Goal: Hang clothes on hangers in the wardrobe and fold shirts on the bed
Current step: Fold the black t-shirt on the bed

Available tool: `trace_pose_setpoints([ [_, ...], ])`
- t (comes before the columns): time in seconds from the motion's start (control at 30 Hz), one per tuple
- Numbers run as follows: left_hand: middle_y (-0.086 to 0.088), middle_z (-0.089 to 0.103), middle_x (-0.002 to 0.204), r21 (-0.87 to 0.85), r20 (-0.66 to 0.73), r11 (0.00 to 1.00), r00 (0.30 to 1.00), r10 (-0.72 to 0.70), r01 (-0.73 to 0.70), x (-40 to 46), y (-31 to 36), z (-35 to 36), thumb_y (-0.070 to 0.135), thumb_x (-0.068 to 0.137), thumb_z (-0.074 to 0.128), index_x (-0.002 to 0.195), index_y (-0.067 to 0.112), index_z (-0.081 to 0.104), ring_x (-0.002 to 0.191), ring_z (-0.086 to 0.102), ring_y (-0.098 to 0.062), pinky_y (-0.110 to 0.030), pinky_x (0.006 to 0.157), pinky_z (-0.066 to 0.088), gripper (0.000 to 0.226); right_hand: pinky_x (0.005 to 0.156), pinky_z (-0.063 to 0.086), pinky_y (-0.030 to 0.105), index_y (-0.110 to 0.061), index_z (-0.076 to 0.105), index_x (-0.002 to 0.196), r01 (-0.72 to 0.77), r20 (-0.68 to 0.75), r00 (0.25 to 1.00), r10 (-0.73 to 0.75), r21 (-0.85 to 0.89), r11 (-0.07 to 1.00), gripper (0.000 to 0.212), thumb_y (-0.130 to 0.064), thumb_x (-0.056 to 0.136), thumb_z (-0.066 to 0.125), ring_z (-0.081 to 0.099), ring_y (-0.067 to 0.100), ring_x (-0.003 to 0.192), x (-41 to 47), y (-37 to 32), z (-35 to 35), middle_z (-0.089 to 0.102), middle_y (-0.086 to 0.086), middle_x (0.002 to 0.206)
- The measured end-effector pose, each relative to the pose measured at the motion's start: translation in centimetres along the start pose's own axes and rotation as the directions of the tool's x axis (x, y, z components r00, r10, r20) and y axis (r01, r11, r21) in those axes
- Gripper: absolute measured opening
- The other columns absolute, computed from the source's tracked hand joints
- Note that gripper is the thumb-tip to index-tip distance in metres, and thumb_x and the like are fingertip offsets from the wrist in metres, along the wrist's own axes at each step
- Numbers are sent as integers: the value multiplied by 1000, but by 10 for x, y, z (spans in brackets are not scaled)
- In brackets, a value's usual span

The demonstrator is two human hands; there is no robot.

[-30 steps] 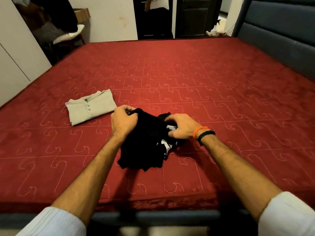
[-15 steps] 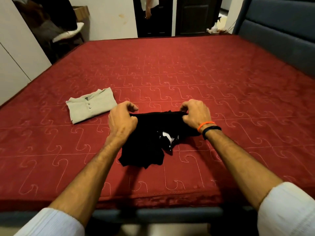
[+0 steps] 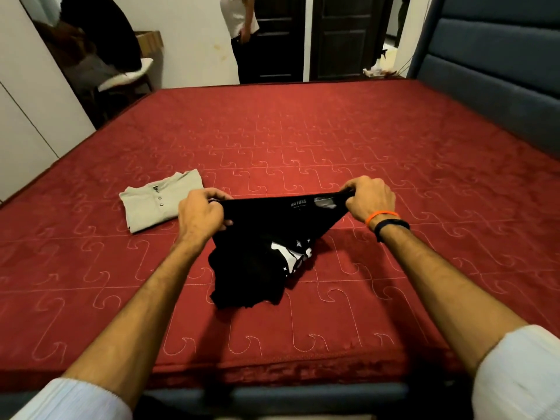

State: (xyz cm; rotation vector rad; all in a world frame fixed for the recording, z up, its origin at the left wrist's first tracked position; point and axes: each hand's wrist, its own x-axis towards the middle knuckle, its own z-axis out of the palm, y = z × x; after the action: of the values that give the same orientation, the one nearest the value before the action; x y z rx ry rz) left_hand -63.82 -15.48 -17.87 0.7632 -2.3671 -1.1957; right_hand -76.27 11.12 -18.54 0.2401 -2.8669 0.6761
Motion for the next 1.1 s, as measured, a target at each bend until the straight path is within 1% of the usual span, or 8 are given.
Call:
trace_pose_setpoints([
  [0.07, -8, 73, 71, -43, 7, 999, 1000, 12, -11, 1, 4, 0, -10, 72, 35, 78, 18, 74, 53, 67, -10, -20, 52, 55, 48, 82, 55, 36, -29, 75, 109, -28, -5, 1000, 28, 55, 998, 46, -3, 75, 58, 67, 36, 95, 2, -1, -2, 73, 14, 102],
  [0.2, 1, 73, 81, -34, -30, 999, 999, 9, -10, 10, 2, 0, -7, 72, 45, 75, 24, 72, 75, 69, -14, -27, 71, 56, 41, 48, 57, 25, -21, 79, 89, -139, 147, 986, 82, 437, 888, 49, 7, 74, 42, 67, 20, 48, 6, -5, -12, 73, 8, 77],
  [0.47, -4, 74, 83, -82, 62, 997, 998, -1, 6, 16, -6, -3, 1, 69, 83, 75, 23, 70, 82, 70, -18, -34, 81, 59, 26, 60, 62, 30, -17, 78, 74, -99, 281, 960, -4, 351, 931, 28, 3, 75, 59, 73, 20, 61, 13, 5, -29, 74, 7, 69],
  [0.6, -1, 74, 83, 77, -19, 997, 1000, 18, -17, 9, -4, -5, -3, 72, 62, 77, 22, 74, 82, 69, -16, -30, 78, 57, 29, 44, 50, 20, -12, 76, 74, -119, 452, 891, -45, 327, 938, 9, -12, 74, 85, 65, 15, 49, 12, 17, -37, 73, 12, 67],
  [0.73, -2, 75, 84, 300, -162, 948, 973, 164, -110, -4, 7, -9, 3, 68, 55, 88, 25, 78, 86, 68, -25, -30, 77, 52, 37, 41, 48, 21, -6, 73, 85, -191, 334, 942, 39, 438, 878, 4, -5, 85, 69, 64, 18, 44, 12, 18, -28, 70, 14, 61],
  [0.83, -4, 75, 84, 351, -173, 926, 963, 208, -137, -5, 12, -10, 3, 69, 55, 90, 25, 79, 85, 68, -26, -30, 76, 52, 39, 41, 52, 24, -8, 74, 84, -198, 229, 969, 89, 511, 837, 36, 11, 82, 45, 69, 22, 48, 10, 11, -19, 71, 15, 66],
  [1.0, -9, 73, 77, -129, 31, 991, 999, -29, 33, 7, 13, -11, -9, 76, 53, 72, 20, 74, 68, 70, -19, -38, 77, 62, 36, 72, 62, 37, -16, 79, 73, -170, 227, 973, 50, 548, 819, 22, -4, 69, 61, 74, 22, 68, 10, 15, -11, 75, 8, 72],
  [1.1, -7, 72, 74, -219, 79, 975, 997, -10, 27, 12, 6, -16, -5, 73, 60, 68, 19, 74, 73, 69, -20, -43, 85, 59, 28, 84, 59, 40, -15, 79, 80, -152, 295, 954, -46, 613, 775, 26, 2, 71, 61, 74, 25, 84, 8, 24, -14, 75, 14, 84],
])
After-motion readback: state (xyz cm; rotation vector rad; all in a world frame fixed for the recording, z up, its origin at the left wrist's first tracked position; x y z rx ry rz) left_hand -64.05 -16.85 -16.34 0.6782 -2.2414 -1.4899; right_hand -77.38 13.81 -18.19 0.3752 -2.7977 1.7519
